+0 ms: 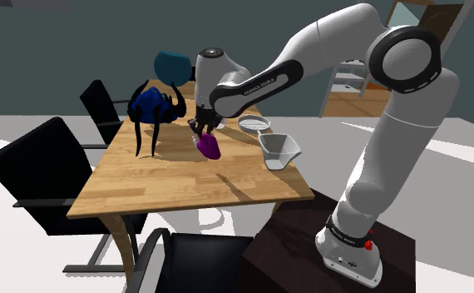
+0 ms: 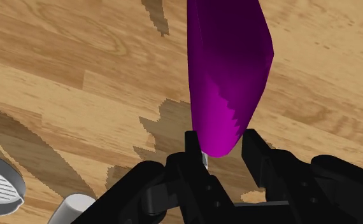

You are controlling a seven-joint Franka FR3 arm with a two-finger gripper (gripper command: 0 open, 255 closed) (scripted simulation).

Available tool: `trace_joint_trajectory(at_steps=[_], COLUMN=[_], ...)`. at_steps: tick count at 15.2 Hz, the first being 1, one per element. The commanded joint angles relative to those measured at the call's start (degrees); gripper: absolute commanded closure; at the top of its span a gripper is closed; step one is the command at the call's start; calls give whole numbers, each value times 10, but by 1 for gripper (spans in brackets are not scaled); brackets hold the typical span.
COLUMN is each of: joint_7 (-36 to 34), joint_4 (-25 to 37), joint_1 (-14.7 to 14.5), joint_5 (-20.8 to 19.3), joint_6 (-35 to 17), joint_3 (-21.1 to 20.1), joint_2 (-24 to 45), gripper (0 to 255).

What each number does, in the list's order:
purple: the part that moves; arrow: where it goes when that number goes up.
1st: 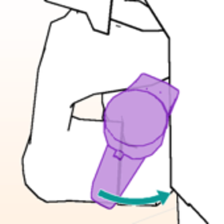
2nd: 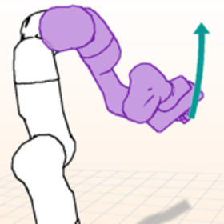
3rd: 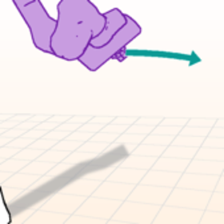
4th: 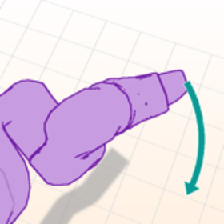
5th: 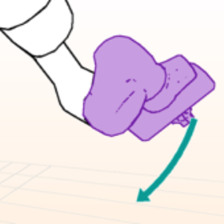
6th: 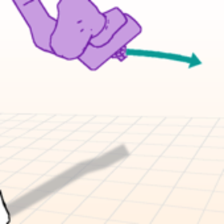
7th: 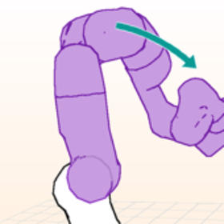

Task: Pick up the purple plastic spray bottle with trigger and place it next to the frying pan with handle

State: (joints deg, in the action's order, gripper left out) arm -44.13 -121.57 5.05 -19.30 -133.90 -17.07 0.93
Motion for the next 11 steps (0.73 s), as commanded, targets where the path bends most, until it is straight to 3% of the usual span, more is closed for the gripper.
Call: trace_joint_trajectory(at_steps=[1,11], joint_7=[7,37], joint_4=[9,57], joint_1=[0,-2], joint_5=[7,34], joint_6=[14,83], joint_3=[-1,-1], joint_2=[-6,-32], gripper=[255,255])
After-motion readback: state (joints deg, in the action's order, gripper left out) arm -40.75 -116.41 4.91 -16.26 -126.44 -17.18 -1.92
